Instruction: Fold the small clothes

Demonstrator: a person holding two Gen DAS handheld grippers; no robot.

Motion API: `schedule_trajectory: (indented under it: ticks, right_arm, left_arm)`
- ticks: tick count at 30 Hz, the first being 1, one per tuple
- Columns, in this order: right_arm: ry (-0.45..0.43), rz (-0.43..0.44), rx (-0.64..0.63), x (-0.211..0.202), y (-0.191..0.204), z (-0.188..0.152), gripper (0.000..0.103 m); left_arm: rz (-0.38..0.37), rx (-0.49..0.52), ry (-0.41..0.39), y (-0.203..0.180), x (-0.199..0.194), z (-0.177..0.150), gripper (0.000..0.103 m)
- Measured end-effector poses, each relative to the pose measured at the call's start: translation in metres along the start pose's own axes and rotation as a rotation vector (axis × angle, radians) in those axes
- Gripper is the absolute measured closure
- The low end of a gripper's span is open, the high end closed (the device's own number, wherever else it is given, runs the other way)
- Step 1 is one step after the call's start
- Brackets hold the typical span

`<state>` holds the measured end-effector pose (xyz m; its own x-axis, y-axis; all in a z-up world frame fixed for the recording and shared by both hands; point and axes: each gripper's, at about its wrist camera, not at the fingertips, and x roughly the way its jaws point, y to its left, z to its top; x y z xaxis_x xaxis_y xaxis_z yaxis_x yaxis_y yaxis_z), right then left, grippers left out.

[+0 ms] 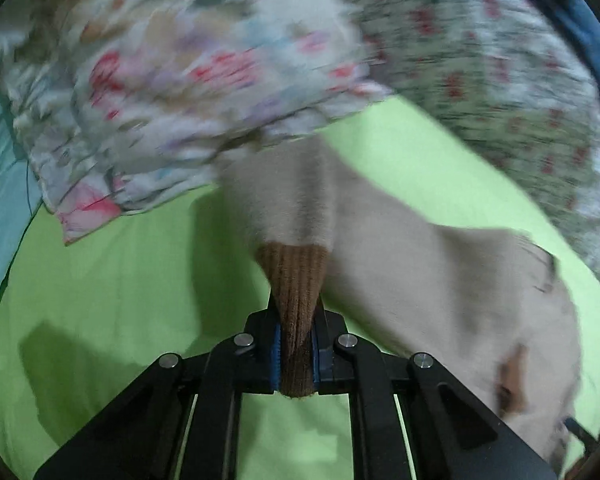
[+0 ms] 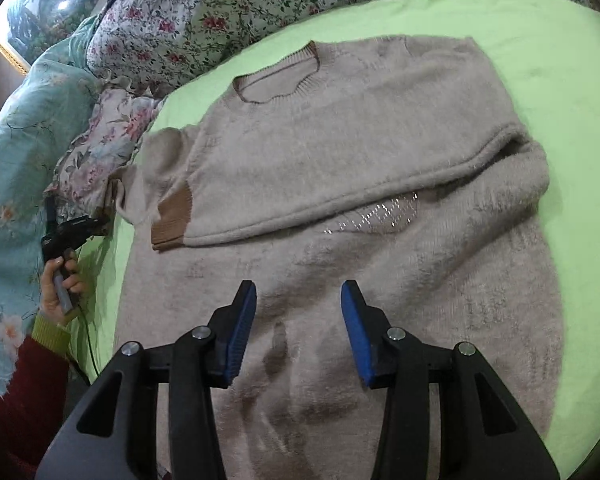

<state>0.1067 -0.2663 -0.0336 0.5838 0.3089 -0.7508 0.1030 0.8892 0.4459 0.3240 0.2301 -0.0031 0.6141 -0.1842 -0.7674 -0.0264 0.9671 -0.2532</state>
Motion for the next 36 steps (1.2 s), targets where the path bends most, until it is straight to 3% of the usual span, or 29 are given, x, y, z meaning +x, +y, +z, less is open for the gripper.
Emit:
schedule_trajectory:
  ticks: [7, 12, 17, 23, 26, 27, 28, 30, 33, 36]
  right_arm:
    - [-0.033, 0.054, 0.021, -0.014, 0.003, -0.003, 0.057]
    - [-0.094, 0.044, 0.076, -0.038, -0.012, -0.010, 0.057]
    - [-0.154, 0.025, 0.128, -0.061, -0.033, -0.014, 0.057]
    - [-0.148, 0.005, 0.167, -0.064, -0.049, -0.016, 0.057]
    - [-0.151, 0.009, 0.169, -0.064, -0.049, -0.014, 0.057]
    - [-0.153, 0.014, 0.168, -0.063, -0.047, -0.013, 0.057]
    - [-0.153, 0.017, 0.165, -0.062, -0.045, -0.013, 0.057]
    - [-0.150, 0.026, 0.159, -0.056, -0.040, -0.010, 0.057]
    - [-0.135, 0.049, 0.146, -0.043, -0.031, -0.004, 0.057]
    - [-0.114, 0.064, 0.119, -0.026, -0.018, 0.006, 0.057]
  left_arm:
    - [-0.297, 0.183, -0.030, -0.127, -0.068, -0.041, 0.094]
    - [-0.538, 0.276, 0.038, -0.224, -0.069, -0.064, 0.094]
    - [-0.606, 0.353, 0.127, -0.310, -0.028, -0.093, 0.094]
    - [-0.570, 0.371, 0.282, -0.355, 0.059, -0.118, 0.091]
    - [-0.554, 0.369, 0.334, -0.353, 0.070, -0.128, 0.082]
    - [-0.559, 0.369, 0.331, -0.349, 0.066, -0.131, 0.074]
    - [-0.557, 0.374, 0.318, -0.342, 0.058, -0.133, 0.059]
    - [-0.533, 0.379, 0.271, -0.326, 0.041, -0.135, 0.043]
    - [-0.506, 0.356, 0.216, -0.294, 0.017, -0.134, 0.042]
    - [-0.393, 0.290, 0.145, -0.245, 0.000, -0.130, 0.042]
